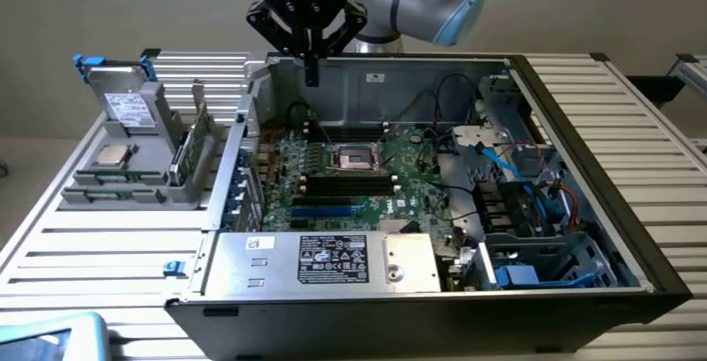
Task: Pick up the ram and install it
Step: 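Reach for the ram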
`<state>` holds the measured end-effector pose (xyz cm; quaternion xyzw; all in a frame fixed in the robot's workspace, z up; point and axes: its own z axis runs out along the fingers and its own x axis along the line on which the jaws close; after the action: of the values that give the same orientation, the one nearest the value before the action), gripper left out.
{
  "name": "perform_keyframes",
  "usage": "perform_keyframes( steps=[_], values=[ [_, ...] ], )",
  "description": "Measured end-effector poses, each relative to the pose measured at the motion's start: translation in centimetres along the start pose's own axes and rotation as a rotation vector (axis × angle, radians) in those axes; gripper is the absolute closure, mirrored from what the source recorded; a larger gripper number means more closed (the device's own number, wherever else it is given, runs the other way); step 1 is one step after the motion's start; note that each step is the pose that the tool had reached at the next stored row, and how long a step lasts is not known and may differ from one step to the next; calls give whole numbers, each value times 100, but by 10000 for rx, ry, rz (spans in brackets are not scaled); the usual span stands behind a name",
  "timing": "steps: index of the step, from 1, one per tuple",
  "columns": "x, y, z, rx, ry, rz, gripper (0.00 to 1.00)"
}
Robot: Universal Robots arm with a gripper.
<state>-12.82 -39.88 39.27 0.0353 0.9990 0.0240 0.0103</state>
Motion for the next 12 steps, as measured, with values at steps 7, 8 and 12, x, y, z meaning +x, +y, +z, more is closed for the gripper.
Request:
perform_keyframes(
  steps=[7, 8, 12],
  values=[
    [282, -20, -6, -1, -1, 1, 89],
    [326, -23, -7, -1, -1, 0, 89],
    [508, -36, -11, -1, -1, 0, 89]
  ],
)
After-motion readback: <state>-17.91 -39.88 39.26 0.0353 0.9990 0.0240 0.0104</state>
